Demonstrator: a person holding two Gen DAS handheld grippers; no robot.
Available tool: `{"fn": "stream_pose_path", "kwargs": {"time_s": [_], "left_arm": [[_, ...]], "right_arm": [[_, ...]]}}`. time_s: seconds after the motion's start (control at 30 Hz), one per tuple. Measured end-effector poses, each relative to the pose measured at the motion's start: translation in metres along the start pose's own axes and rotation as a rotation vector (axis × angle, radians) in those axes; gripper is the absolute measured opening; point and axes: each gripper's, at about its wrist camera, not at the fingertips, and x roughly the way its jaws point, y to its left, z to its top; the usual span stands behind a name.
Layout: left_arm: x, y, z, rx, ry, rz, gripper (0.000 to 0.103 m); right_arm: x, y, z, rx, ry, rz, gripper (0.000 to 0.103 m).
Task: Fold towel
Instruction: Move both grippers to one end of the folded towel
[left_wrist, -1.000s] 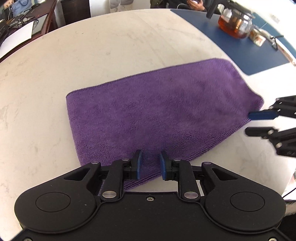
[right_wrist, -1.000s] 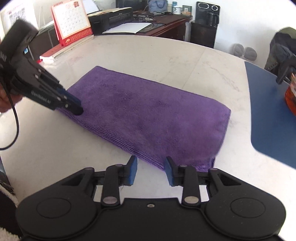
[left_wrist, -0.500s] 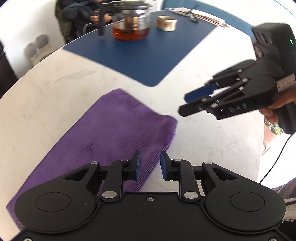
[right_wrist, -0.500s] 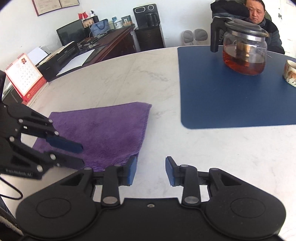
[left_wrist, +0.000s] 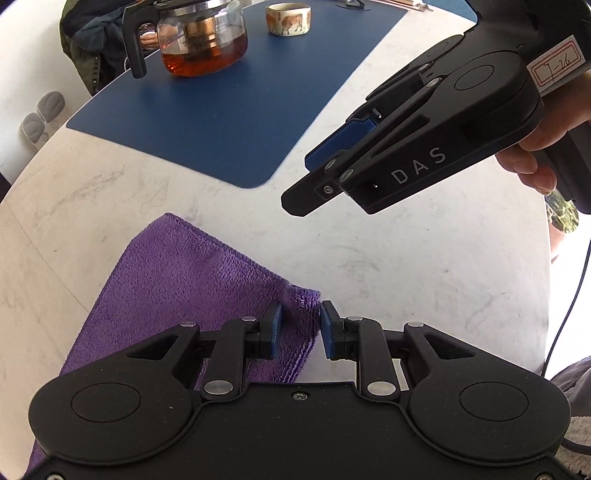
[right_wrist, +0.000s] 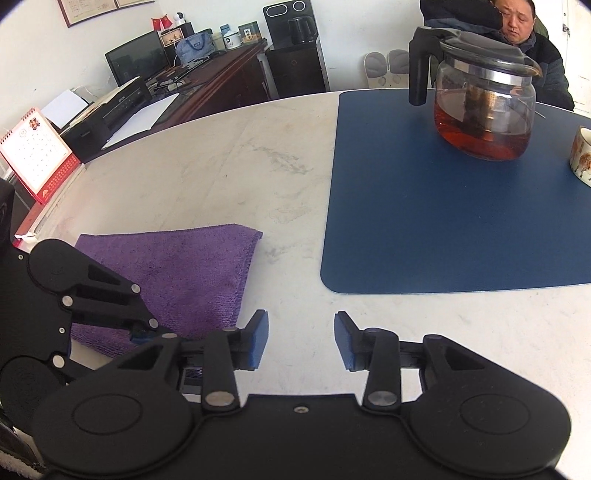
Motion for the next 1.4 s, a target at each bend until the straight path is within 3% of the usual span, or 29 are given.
{"fn": "stream_pose_path", "kwargs": {"time_s": [0.5, 0.67, 0.9, 1.4], "left_arm": [[-0.018, 0.037, 0.000, -0.173, -0.076, -0.065, 0.010], [-0.016, 0.048, -0.004, -0.227, -0.073, -0.098, 0.013], [-0.006, 0.051, 0.000, -0.230, -0.064, -0.125, 0.023], [-0.010, 0.079, 0.001, -0.339, -0.070, -0.157, 0.025]], "right_arm": [[0.008, -0.004, 0.015, 0.023, 0.002, 0.020, 0.037], [0.011, 0.001, 0.020, 0.032, 0.004, 0.014, 0.037], [0.016, 0.007, 0.018, 0.042, 0.024, 0.002, 0.038], [0.018, 0.001, 0.007, 0.077, 0.041, -0.009, 0.038]]}}
